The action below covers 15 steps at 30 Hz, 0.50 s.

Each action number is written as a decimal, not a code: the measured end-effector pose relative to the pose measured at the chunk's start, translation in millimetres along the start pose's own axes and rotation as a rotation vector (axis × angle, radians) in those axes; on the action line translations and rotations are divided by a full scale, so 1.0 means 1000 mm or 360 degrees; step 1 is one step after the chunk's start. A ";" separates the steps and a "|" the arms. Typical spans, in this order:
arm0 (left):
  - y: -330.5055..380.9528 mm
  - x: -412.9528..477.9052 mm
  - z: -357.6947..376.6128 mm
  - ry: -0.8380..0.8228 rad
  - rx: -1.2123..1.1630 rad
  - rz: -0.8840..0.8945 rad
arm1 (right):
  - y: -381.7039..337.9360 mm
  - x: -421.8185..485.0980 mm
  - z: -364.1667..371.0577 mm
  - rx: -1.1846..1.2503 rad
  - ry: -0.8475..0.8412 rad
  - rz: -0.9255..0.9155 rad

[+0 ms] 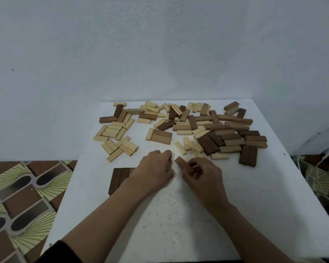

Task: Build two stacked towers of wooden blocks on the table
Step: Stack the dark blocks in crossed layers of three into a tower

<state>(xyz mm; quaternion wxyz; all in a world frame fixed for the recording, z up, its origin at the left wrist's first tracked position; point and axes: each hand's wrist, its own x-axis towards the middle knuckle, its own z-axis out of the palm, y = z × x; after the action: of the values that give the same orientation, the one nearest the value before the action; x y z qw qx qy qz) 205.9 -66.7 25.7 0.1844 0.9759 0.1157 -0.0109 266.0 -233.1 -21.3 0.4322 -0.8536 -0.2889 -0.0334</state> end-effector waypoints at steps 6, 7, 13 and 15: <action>0.010 -0.008 0.003 -0.0042 -0.0064 -0.0057 | -0.001 -0.001 -0.008 -0.0021 -0.0142 0.0022; 0.009 -0.010 0.003 -0.0009 -0.0100 -0.0063 | -0.004 0.003 -0.011 -0.0024 -0.0182 0.0054; -0.003 -0.026 -0.015 0.0271 -0.0245 -0.0081 | -0.013 0.040 -0.015 -0.0107 -0.0275 -0.0071; -0.008 -0.030 -0.022 0.0341 -0.0250 -0.0110 | -0.017 0.056 -0.006 -0.0149 -0.0303 -0.0129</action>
<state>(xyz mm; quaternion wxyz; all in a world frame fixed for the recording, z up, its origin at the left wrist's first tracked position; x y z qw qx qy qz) 174.5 -57.9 45.3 0.2463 0.9495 0.1688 0.0962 304.8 -204.1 11.9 0.3607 -0.8598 -0.3610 0.0169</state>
